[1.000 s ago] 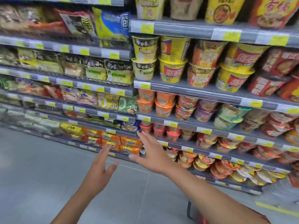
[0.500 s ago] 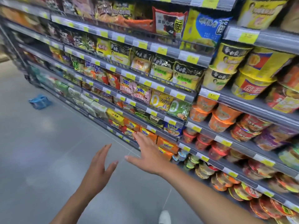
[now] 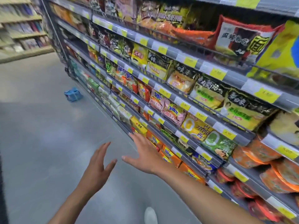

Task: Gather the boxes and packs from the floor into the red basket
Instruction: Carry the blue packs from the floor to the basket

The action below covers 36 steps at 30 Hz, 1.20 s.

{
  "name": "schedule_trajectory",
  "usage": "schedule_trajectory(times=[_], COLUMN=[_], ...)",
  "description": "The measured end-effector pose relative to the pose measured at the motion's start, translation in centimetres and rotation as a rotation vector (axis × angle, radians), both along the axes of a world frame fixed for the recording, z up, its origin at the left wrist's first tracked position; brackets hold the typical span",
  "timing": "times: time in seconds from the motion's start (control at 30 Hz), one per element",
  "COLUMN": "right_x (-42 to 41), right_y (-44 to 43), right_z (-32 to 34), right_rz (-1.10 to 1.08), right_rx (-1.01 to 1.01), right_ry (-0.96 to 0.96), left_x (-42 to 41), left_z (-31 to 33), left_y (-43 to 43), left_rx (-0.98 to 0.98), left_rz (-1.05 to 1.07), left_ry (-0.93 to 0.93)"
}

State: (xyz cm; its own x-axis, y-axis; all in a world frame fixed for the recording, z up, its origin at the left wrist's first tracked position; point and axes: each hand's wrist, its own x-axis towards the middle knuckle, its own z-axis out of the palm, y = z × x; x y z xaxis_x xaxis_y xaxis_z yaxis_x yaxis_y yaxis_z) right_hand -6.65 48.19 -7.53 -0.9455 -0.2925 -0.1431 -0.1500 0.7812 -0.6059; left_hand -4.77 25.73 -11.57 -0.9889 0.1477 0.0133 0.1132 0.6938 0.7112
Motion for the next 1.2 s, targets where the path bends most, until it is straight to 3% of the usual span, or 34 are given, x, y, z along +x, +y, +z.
schedule_trajectory(times=[0.47, 0.83, 1.2], right_x=[-18.0, -32.6, -46.1], right_y=[-9.5, -28.6, -43.0], right_z=[-0.3, -1.8, -2.4], right_rz=[0.250, 0.310, 0.270], right_rx=[-0.012, -0.086, -0.113], right_ry=[0.005, -0.023, -0.027], left_x=[-11.0, -22.4, -35.9], left_z=[0.0, -0.8, -0.2], left_y=[-7.4, -27.2, -42.1], left_rx=[0.081, 0.053, 0.014], left_rz=[0.322, 0.493, 0.457], left_ry=[0.007, 0.001, 0.002])
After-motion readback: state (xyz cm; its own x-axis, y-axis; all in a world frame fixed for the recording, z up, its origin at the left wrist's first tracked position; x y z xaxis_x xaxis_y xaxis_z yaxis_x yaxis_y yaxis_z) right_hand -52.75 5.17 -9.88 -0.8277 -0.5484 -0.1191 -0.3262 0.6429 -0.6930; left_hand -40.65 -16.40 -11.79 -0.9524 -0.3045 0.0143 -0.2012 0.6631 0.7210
